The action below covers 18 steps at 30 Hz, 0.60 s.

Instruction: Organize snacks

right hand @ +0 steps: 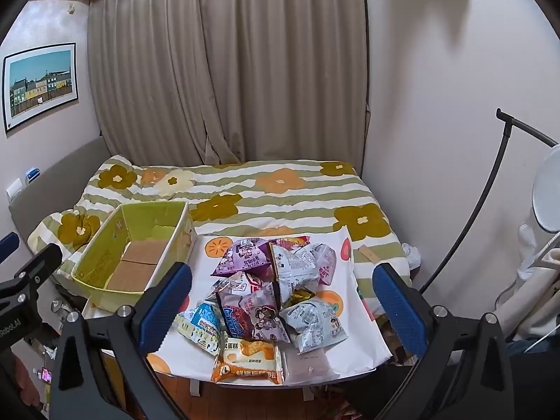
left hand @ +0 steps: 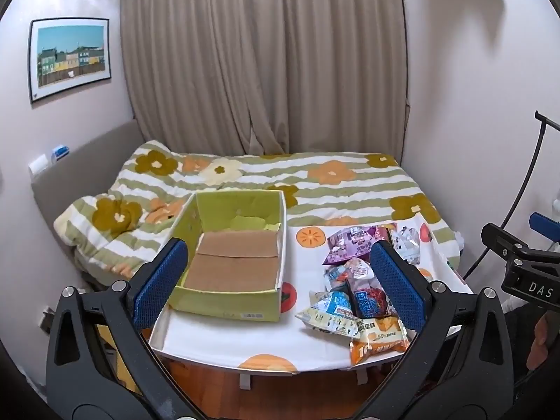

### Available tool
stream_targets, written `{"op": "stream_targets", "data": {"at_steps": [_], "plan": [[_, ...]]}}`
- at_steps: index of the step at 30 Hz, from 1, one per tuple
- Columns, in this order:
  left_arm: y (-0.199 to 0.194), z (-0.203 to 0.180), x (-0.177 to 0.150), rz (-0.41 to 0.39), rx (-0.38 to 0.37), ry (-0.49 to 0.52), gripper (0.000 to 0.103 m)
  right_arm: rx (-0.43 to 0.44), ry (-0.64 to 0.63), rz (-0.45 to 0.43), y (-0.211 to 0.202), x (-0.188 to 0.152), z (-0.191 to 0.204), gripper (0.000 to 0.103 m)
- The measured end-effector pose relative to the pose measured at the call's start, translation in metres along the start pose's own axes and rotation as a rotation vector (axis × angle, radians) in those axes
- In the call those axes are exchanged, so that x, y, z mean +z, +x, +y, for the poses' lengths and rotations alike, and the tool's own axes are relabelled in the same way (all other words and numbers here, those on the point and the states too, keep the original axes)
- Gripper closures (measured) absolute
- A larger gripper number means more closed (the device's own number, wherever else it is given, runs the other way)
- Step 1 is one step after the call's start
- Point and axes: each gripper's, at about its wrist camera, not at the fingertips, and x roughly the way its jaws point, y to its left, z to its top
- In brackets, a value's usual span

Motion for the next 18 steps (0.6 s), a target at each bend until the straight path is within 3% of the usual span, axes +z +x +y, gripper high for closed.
{"op": "stream_targets", "data": {"at_steps": [18], "plan": [[-0.0010, -0.0002, -0.0029, 0.015, -0.016, 0.004, 0.000, -0.006, 0.004, 0.004, -0.0063, -0.0022, 0.0022, 0.000]]}}
